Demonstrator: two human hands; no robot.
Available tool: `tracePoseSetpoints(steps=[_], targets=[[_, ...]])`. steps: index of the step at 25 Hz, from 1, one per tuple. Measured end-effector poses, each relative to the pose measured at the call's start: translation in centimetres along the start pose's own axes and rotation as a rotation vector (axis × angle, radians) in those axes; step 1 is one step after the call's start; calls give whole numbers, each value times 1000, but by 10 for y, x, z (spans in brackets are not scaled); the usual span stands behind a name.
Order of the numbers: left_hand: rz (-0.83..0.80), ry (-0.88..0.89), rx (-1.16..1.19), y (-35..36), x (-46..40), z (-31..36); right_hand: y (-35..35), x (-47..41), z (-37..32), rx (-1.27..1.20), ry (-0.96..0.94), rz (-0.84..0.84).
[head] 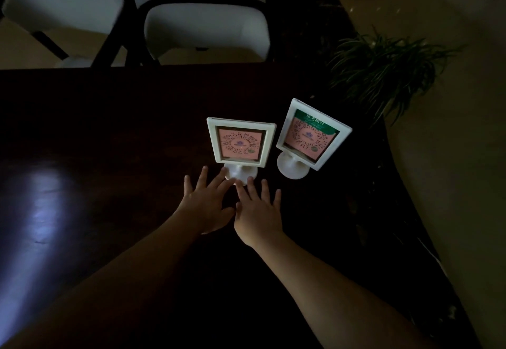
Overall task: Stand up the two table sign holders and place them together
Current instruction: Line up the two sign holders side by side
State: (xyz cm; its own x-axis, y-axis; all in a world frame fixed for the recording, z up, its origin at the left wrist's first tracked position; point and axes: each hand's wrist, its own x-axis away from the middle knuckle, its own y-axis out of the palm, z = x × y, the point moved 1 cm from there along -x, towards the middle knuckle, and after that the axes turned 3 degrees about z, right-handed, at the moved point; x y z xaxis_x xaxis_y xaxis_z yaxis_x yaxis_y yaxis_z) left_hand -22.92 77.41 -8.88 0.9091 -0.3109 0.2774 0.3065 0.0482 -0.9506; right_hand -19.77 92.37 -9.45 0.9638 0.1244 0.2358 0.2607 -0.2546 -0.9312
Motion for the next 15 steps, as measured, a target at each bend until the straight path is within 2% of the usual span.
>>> tracePoseSetpoints(steps=[5, 9, 12, 15], targets=[[-1, 27, -26, -8, -2, -2, -9, -4, 8, 21, -47, -56], [63, 10, 105, -21, 10, -2, -27, 6, 16, -62, -106, -51], [148, -78, 271, -38, 21, -8, -55, 21, 27, -208, -166, -4], [308, -156, 390, -67, 32, -15, -101, 35, 39, -318, -219, 139]])
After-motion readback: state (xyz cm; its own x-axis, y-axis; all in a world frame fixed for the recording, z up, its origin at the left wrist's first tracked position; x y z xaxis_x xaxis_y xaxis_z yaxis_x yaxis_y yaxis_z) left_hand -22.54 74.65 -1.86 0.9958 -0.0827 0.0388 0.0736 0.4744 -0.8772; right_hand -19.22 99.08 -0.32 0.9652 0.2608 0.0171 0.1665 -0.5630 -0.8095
